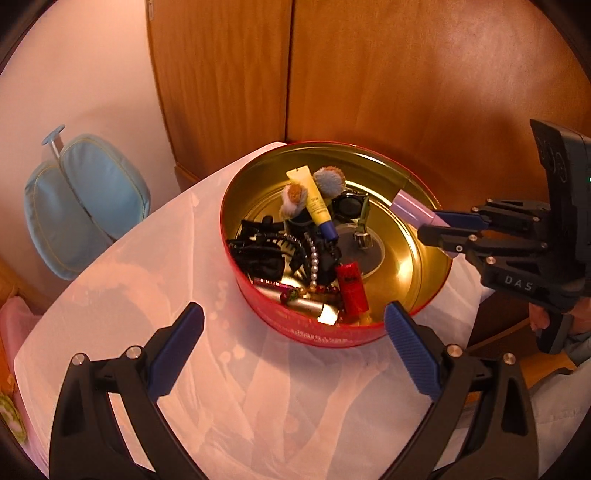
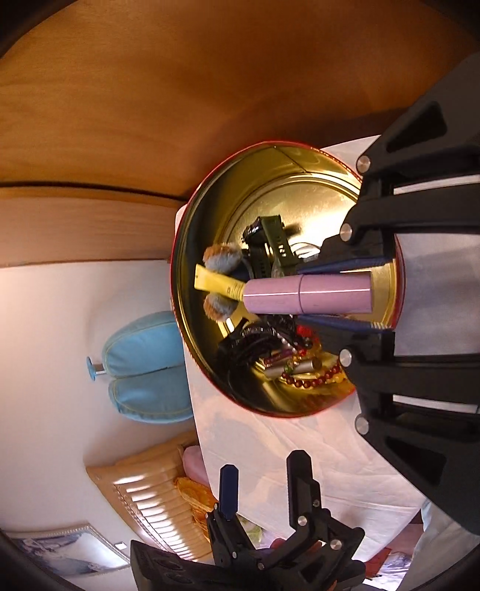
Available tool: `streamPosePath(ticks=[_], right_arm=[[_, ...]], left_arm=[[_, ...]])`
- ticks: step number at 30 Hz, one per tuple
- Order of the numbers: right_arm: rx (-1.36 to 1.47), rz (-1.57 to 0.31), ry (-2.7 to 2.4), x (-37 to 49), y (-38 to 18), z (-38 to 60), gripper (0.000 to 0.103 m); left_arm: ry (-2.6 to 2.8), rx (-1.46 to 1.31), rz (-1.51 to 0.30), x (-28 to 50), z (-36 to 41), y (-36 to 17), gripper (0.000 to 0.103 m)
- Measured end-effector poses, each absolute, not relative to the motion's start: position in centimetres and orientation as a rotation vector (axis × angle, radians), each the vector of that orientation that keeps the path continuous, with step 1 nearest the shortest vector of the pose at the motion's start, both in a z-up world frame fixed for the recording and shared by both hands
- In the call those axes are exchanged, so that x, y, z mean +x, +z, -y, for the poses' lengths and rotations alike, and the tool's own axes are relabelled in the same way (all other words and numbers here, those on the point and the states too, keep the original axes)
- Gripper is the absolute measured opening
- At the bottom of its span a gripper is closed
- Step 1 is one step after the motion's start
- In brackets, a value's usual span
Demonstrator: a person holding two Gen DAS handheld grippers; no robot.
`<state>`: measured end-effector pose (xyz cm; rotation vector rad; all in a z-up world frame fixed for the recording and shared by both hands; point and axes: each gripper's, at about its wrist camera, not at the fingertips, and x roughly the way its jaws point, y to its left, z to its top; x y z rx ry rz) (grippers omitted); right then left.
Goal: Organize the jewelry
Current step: 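Carry the lavender cylinder with the right gripper into the red tin, then set the lavender cylinder upright in the tin and open the right gripper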
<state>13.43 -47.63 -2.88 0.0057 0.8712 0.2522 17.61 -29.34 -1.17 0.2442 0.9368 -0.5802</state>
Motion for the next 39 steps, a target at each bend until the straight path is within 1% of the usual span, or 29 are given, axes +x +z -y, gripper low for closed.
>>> streamPosePath(ticks=[5, 11, 18, 22, 28, 29, 30, 31, 33, 34, 35, 39], right_arm=[[0.019, -0.964, 0.109, 17.3, -4.4, 49.0, 0.024], [0.055, -1.079, -0.016, 22.3, -7.0, 50.8, 0.024], [0.031, -1.154, -0.02, 23.5, -8.6, 49.9, 0.024], [0.025, -1.15, -0.021, 23.1, -8.6, 49.7, 0.024], [0.034, -1.113, -0.027, 22.2, -7.6, 49.8, 0.036], [0.039, -1.103, -0.025, 21.8, -7.4, 49.8, 0.043], [0.043, -1.092, -0.02, 21.4, -7.1, 49.8, 0.053], [0.046, -1.081, -0.017, 20.8, -6.7, 49.6, 0.058], [0.047, -1.058, -0.004, 19.8, -6.2, 49.6, 0.086], [0.048, -1.044, 0.012, 19.2, -5.9, 49.4, 0.091], [0.045, -1.03, 0.023, 18.8, -5.6, 49.3, 0.093], [0.021, -1.0, 0.043, 16.7, -4.8, 48.7, 0.096]], left_arm=[[-0.651, 0.289, -0.89, 21.6, 31.7, -0.8, 0.095], [-0.727, 0.337, -0.868, 23.2, 33.8, -1.8, 0.095], [-0.738, 0.315, -0.885, 24.2, 33.2, -2.8, 0.095], [-0.73, 0.287, -0.888, 24.8, 32.9, -2.7, 0.095], [-0.725, 0.29, -0.891, 24.2, 32.8, -2.7, 0.095], [-0.725, 0.287, -0.891, 24.0, 32.8, -2.5, 0.095], [-0.727, 0.28, -0.892, 23.9, 32.8, -2.5, 0.095], [-0.729, 0.268, -0.895, 23.7, 32.8, -2.4, 0.095], [-0.73, 0.242, -0.9, 23.3, 32.7, -2.2, 0.095], [-0.727, 0.234, -0.902, 23.1, 32.6, -2.2, 0.095], [-0.721, 0.232, -0.902, 22.8, 32.7, -2.2, 0.095], [-0.681, 0.228, -0.914, 21.2, 32.2, -2.4, 0.095]])
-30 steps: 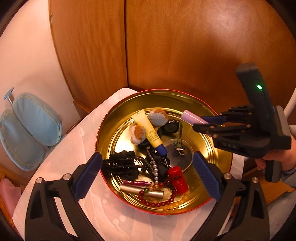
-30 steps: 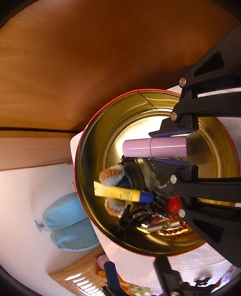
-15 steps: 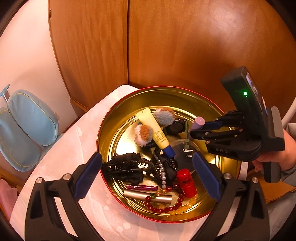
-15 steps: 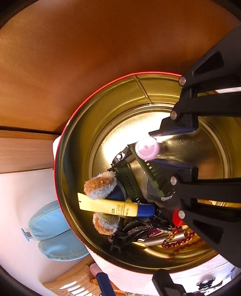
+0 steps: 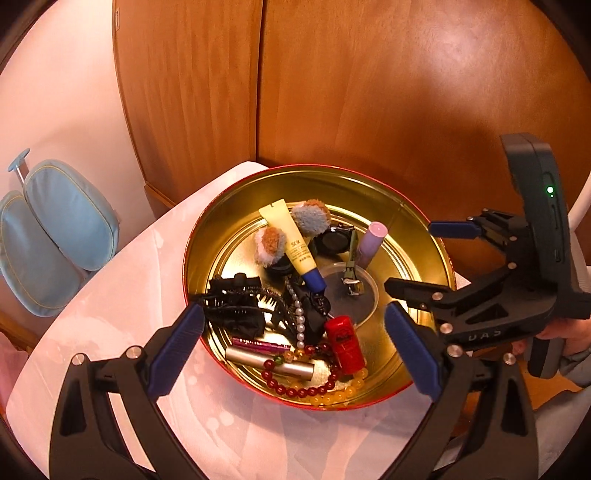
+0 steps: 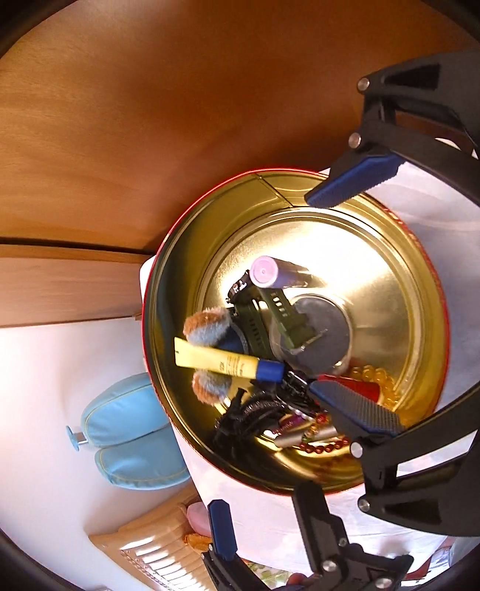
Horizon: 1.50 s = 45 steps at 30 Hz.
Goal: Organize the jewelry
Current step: 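Set the lavender cylinder upright in the tin and open the right gripper, then move the left gripper down to the black claw clip, then grasp the black claw clip with the left gripper and carry it over the tin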
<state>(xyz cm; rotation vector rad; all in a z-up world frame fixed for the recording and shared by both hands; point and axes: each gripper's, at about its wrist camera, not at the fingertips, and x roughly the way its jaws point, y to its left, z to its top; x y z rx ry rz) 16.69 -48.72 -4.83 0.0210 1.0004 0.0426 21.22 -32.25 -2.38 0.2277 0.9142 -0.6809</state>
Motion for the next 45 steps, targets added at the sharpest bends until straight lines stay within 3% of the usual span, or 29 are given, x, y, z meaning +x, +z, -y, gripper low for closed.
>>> streamPosePath(ticks=[15, 24, 36, 38, 39, 40, 41, 45], right_arm=[[0.002, -0.857, 0.474, 9.8, -2.9, 40.7, 0.098], [-0.182, -0.884, 0.73, 6.3, -3.4, 29.9, 0.098], [-0.276, -0.948, 0.7, 2.3, -5.0, 21.4, 0.098], [-0.286, -0.944, 0.681, 1.9, -4.9, 21.0, 0.098], [-0.287, -0.942, 0.671, 1.8, -4.8, 20.9, 0.098], [-0.286, -0.94, 0.66, 1.7, -4.8, 21.0, 0.098], [-0.284, -0.938, 0.647, 1.6, -4.7, 21.0, 0.098], [-0.255, -0.927, 0.612, 1.6, -4.1, 21.7, 0.098]], left_arm=[[-0.179, -0.041, -1.066, 10.0, 21.3, -4.7, 0.095], [0.079, -0.046, -1.042, 3.7, 12.4, -4.5, 0.095], [0.102, -0.043, -1.13, 0.6, 3.5, -10.1, 0.095], [0.075, -0.011, -1.125, 0.6, 3.6, -10.7, 0.089], [0.071, 0.003, -1.135, 0.8, 3.7, -11.2, 0.075], [0.075, 0.008, -1.147, 0.9, 3.5, -11.6, 0.053], [0.082, 0.004, -1.158, 1.0, 3.3, -11.9, 0.046], [0.021, 0.001, -1.154, 1.1, 3.0, -11.6, 0.034]])
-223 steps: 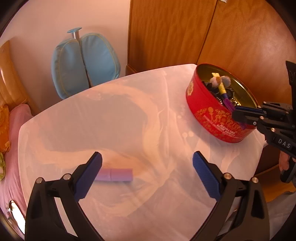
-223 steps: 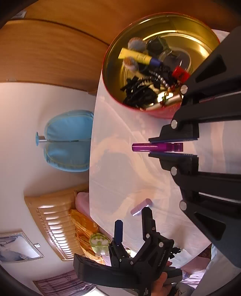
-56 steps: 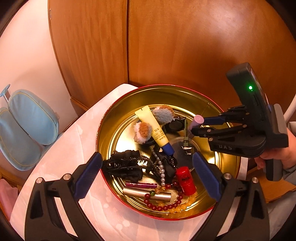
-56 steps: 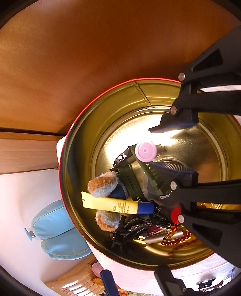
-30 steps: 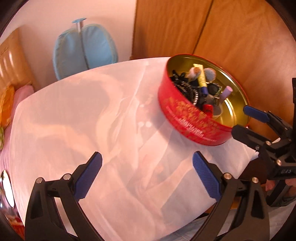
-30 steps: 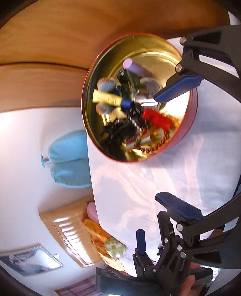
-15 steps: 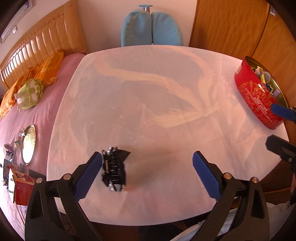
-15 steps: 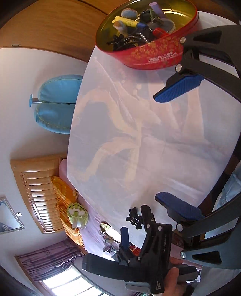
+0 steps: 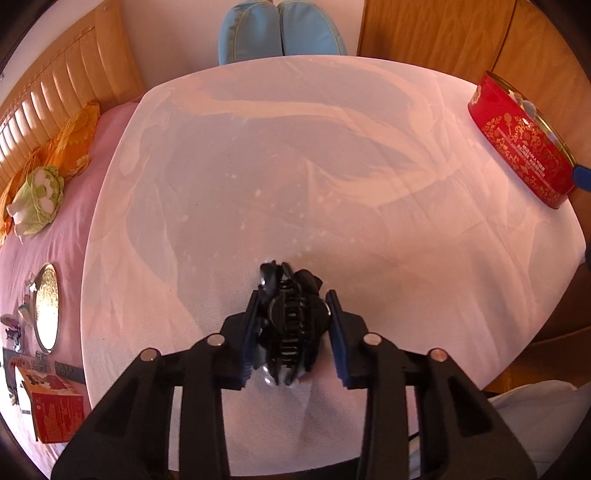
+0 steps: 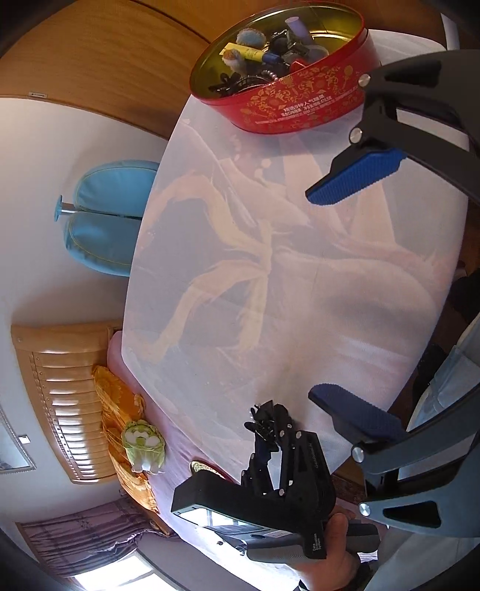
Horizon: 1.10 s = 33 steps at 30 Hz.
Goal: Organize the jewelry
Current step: 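Grasp the black claw clip with the left gripper and carry it over the tin, then lower the black claw clip into the tin and open the left gripper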
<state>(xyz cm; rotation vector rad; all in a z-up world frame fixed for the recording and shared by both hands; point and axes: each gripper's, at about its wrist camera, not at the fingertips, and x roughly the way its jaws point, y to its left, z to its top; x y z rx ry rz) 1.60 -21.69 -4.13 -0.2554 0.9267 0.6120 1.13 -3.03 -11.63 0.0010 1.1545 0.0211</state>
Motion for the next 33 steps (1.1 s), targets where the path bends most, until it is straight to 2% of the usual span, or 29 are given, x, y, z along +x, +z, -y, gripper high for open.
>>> streamPosePath(ticks=[6, 12, 19, 23, 33], right_arm=[[-0.187, -0.883, 0.608, 2.0, -3.2, 23.8, 0.098], [-0.121, -0.884, 0.546, 4.2, -2.8, 29.8, 0.098], [-0.092, -0.816, 0.4, 7.1, -1.1, 40.0, 0.098], [-0.045, -0.838, 0.292, 9.5, -1.3, 45.8, 0.098], [0.053, -0.909, 0.16, 13.3, -3.0, 52.2, 0.098]], left_arm=[[-0.038, 0.008, -1.152, 1.3, 4.7, -9.4, 0.034], [-0.09, 0.036, -1.083, 3.8, 9.0, -5.8, 0.033], [-0.217, 0.064, -0.948, 8.8, 18.7, -1.6, 0.033], [-0.305, 0.107, -0.888, 11.2, 25.2, 0.2, 0.033], [-0.509, 0.245, -0.914, 17.5, 35.8, -0.9, 0.034]])
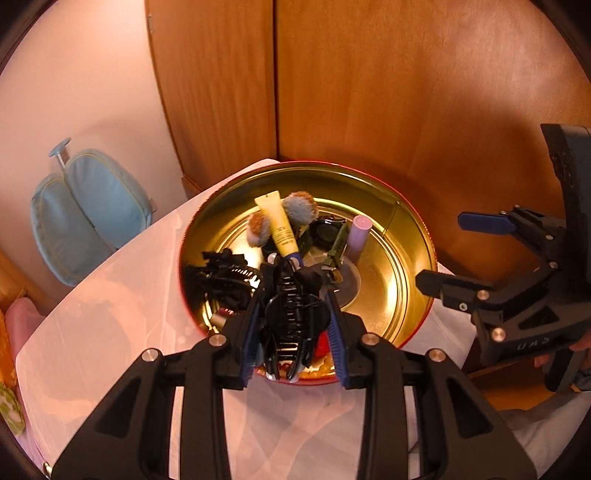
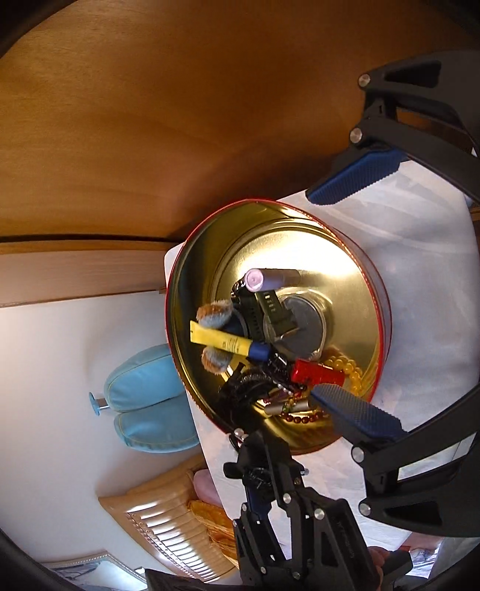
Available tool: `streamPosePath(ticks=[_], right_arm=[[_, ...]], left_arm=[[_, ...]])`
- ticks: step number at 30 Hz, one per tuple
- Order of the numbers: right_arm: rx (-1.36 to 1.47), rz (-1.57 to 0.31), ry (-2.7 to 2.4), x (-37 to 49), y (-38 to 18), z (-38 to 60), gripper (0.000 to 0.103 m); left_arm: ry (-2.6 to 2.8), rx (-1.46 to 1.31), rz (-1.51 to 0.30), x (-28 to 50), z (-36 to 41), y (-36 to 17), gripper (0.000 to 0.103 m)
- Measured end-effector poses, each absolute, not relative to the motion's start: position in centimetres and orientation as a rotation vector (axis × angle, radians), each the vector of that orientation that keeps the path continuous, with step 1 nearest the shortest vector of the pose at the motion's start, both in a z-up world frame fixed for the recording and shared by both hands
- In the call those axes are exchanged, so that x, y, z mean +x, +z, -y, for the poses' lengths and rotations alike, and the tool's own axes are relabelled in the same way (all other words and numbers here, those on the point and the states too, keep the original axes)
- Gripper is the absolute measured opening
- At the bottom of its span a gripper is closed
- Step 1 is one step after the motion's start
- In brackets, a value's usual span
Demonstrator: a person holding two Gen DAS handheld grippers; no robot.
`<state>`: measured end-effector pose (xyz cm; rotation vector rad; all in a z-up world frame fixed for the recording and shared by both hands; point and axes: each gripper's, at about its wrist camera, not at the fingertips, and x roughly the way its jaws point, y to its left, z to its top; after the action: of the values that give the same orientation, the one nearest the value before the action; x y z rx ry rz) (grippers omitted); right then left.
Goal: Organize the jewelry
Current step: 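Lower the black claw clip into the tin and open the left gripper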
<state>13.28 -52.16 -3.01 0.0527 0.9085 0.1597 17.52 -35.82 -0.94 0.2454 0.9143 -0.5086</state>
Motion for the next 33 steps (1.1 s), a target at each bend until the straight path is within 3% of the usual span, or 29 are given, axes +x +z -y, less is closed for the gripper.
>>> streamPosePath(ticks=[12, 33], right_arm=[[0.056, -0.989, 0.101, 15.4, -5.4, 52.4, 0.098], [0.078, -1.0, 0.06, 14.7, -5.8, 52.5, 0.098]], left_arm=[[-0.603, 0.305, -0.973, 22.6, 39.0, -5.0, 0.034], [-0.594, 0.337, -0.989, 23.7, 38.6, -6.2, 0.035]])
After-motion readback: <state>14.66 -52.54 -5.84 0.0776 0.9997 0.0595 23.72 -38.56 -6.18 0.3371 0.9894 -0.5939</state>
